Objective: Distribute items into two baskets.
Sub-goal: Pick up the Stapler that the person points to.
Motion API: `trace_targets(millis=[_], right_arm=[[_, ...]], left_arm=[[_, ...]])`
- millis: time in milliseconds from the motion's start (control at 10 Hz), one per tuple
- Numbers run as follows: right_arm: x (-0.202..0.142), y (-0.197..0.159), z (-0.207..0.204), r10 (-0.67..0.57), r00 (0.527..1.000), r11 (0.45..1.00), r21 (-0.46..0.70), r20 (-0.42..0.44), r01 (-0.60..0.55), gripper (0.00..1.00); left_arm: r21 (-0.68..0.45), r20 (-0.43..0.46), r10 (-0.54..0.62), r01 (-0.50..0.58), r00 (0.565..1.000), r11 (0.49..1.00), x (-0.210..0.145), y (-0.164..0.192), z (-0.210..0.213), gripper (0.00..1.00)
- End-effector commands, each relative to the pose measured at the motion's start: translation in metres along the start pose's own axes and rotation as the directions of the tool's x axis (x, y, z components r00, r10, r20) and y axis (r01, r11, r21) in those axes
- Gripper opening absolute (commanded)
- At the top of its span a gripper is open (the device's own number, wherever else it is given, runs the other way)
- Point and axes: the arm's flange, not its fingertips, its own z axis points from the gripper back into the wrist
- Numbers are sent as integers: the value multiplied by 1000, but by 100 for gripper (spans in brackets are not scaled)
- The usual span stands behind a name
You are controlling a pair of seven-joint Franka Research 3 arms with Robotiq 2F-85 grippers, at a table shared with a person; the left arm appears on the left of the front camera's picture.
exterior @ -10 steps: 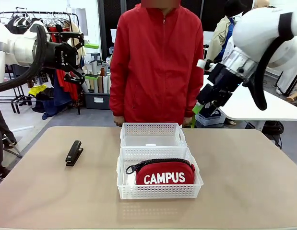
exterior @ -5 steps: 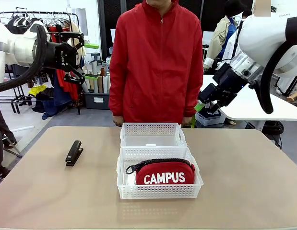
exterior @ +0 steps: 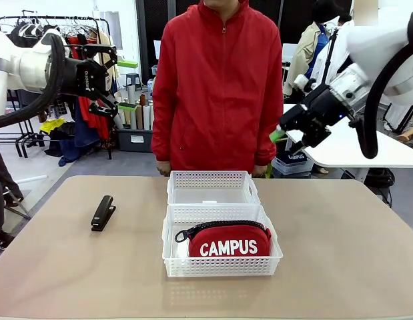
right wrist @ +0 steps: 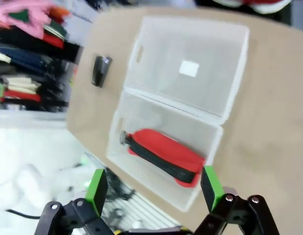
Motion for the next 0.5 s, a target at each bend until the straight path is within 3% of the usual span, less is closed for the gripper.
trace_targets(millis=[0, 400], right_arm=[[17, -7, 21, -187, 979, 972, 161, 75, 173, 100], [32, -29, 59, -375, 920, 893, 311, 112, 326, 100]], left_arm=[[-4, 0, 3, -3, 1000, 1000, 0, -2, 1, 100], [-4, 0, 3, -3, 1000, 1000, 0, -2, 1, 100]])
